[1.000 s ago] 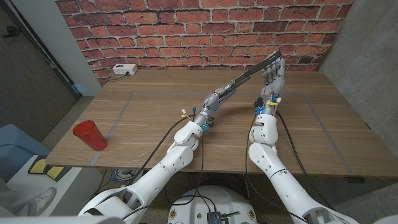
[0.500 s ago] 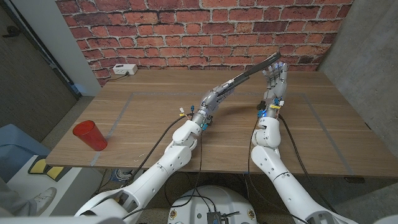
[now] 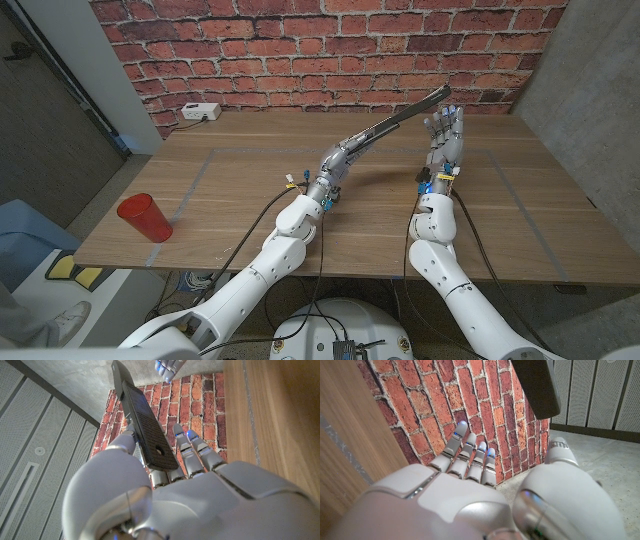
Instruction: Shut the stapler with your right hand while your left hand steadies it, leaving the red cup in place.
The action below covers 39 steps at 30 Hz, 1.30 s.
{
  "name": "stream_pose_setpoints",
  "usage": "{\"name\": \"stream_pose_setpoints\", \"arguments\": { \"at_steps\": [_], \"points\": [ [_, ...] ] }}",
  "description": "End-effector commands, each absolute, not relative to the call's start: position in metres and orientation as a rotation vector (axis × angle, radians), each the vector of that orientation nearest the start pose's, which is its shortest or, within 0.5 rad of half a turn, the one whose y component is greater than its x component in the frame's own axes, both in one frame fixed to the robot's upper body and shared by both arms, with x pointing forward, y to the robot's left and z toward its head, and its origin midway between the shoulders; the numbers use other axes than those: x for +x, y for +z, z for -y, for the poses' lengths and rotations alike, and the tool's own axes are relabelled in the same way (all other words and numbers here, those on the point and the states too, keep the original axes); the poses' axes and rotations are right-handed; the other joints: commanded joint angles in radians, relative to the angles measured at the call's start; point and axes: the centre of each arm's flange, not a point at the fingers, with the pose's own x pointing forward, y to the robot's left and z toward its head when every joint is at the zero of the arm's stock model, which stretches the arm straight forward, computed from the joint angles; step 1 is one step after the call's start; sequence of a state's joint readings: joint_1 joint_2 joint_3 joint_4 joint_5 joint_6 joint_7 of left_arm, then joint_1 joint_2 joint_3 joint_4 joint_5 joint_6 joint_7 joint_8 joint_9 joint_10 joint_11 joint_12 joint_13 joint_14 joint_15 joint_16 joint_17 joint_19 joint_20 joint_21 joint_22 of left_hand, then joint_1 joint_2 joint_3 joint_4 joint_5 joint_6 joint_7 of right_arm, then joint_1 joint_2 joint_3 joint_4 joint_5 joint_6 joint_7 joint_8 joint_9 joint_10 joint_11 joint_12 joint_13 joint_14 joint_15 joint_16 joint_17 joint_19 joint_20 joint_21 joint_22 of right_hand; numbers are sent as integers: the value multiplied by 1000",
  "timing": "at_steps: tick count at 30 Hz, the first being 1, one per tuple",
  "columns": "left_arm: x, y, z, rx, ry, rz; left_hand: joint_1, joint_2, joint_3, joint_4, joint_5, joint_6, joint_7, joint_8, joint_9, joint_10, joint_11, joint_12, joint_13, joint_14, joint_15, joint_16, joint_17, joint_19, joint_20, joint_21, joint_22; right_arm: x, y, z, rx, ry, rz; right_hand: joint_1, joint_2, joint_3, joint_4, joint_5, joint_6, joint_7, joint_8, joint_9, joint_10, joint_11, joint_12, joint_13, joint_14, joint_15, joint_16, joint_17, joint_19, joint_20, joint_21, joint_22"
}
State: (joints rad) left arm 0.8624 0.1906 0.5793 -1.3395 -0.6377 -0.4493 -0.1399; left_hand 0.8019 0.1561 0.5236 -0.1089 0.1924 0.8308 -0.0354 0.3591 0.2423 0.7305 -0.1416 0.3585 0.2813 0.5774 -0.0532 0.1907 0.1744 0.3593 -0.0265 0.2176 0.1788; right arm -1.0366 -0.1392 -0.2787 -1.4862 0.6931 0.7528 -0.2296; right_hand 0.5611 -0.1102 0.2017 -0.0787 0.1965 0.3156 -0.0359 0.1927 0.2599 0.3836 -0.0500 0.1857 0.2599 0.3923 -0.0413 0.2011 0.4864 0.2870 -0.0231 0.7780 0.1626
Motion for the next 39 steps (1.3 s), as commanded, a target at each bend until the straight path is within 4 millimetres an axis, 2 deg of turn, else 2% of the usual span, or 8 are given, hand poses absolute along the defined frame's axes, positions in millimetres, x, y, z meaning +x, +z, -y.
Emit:
{"name": "stream_pose_setpoints", "arguments": {
  "at_steps": [1, 9, 13, 26, 39],
  "points": [
    [596, -38, -67, -232, -571, 756, 3, 3, 9, 2, 5, 30, -23, 0, 65, 4, 2, 0, 3, 10, -150, 1, 4, 11, -1, 1, 4, 567, -36, 234, 700, -4, 945, 3, 3, -7, -1, 9, -2, 4, 5, 1, -6, 4, 10, -1, -9, -93, 7, -2, -10, 0, -8, 3],
    [596, -40, -71, -214, -552, 755, 2, 4, 10, 3, 4, 31, -21, 0, 67, 6, 1, 0, 4, 11, -151, 0, 4, 12, -1, 1, 4, 564, -35, 232, 675, -6, 934, 0, 5, -10, 0, 9, -3, 5, 6, -2, -6, 5, 11, -2, -14, -88, 8, -6, -11, 3, -16, 3],
    [597, -38, -74, -207, -543, 748, 2, 4, 11, 3, 4, 32, -22, 1, 68, 6, 1, -1, 5, 11, -151, 0, 4, 12, -1, 1, 4, 561, -37, 228, 649, -21, 923, 5, 2, -14, -5, 10, 1, 6, 9, -6, -1, 8, 14, -4, -15, -83, 9, -13, -24, -12, -32, 2],
    [591, -42, -84, -233, -541, 736, 4, 3, 15, -1, 4, 31, -20, -3, 68, 8, 2, -4, 7, 10, -152, -2, 3, -2, 1, -5, 4, 560, -51, 224, 639, -12, 862, 8, 4, -20, -8, 10, 15, 19, 16, -13, 13, 23, 20, -7, -17, -62, 12, -28, -24, -3, -53, 1],
    [577, -35, -96, -98, -441, 781, 11, 4, 21, -7, 5, 34, -18, -5, 68, 6, 4, -7, 9, 12, -153, -3, 3, 0, 1, -5, 4, 551, -50, 219, 555, 23, 829, 20, 16, -20, -13, 12, 27, 18, 20, -21, 28, 25, 25, -11, -1, -62, 21, -43, -5, -6, -71, 1]
  ]
}}
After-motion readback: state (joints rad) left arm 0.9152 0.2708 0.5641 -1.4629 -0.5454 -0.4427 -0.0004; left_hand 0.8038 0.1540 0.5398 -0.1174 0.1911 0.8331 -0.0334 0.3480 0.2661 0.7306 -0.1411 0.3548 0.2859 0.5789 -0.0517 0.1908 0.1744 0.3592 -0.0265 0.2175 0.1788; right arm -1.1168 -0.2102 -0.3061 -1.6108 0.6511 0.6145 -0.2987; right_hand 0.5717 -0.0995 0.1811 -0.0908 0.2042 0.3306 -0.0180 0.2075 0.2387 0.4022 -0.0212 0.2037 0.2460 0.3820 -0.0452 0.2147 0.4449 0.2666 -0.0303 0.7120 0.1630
